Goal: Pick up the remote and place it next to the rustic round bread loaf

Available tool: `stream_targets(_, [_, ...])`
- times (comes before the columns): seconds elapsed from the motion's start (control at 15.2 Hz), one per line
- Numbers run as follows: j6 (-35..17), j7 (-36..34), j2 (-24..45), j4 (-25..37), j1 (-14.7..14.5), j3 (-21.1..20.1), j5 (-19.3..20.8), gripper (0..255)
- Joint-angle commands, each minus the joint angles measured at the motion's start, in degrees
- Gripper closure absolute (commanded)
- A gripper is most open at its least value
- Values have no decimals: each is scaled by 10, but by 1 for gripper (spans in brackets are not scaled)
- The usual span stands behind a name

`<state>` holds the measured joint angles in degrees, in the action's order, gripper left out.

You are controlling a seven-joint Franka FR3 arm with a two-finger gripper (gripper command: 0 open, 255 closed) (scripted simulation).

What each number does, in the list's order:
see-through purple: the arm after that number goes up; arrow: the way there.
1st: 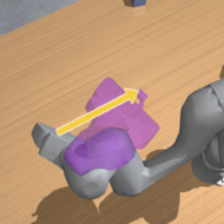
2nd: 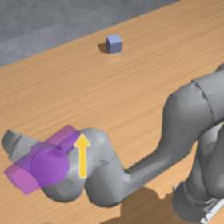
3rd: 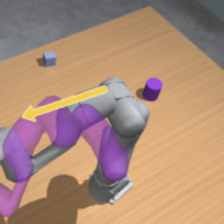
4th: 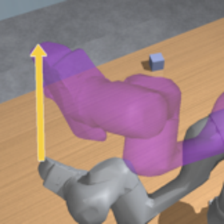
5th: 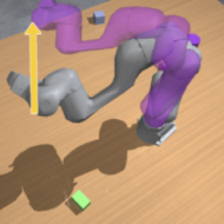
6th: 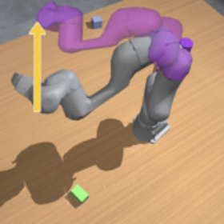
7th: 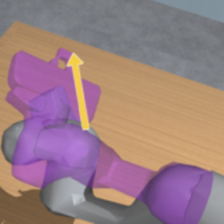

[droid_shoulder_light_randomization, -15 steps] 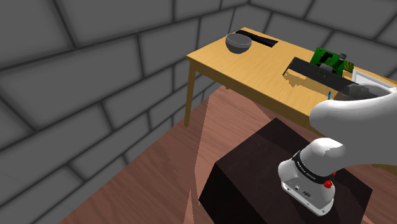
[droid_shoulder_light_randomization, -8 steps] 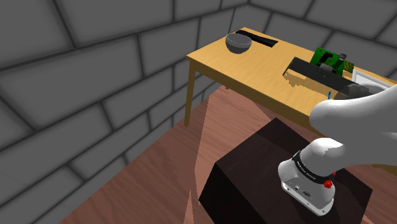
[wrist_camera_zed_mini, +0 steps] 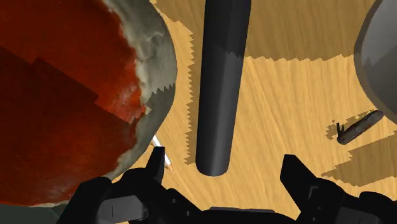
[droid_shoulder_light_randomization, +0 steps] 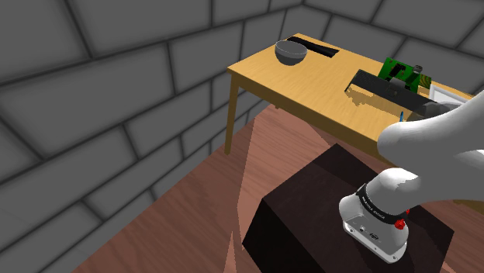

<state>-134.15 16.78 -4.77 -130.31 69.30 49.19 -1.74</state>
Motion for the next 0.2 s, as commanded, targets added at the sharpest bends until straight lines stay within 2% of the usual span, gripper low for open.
stream_targets(0.0, [44,-6,28,-24,3,10,-19,0])
stream_targets(0.13, [29,5,42,-30,0,13,-35,0])
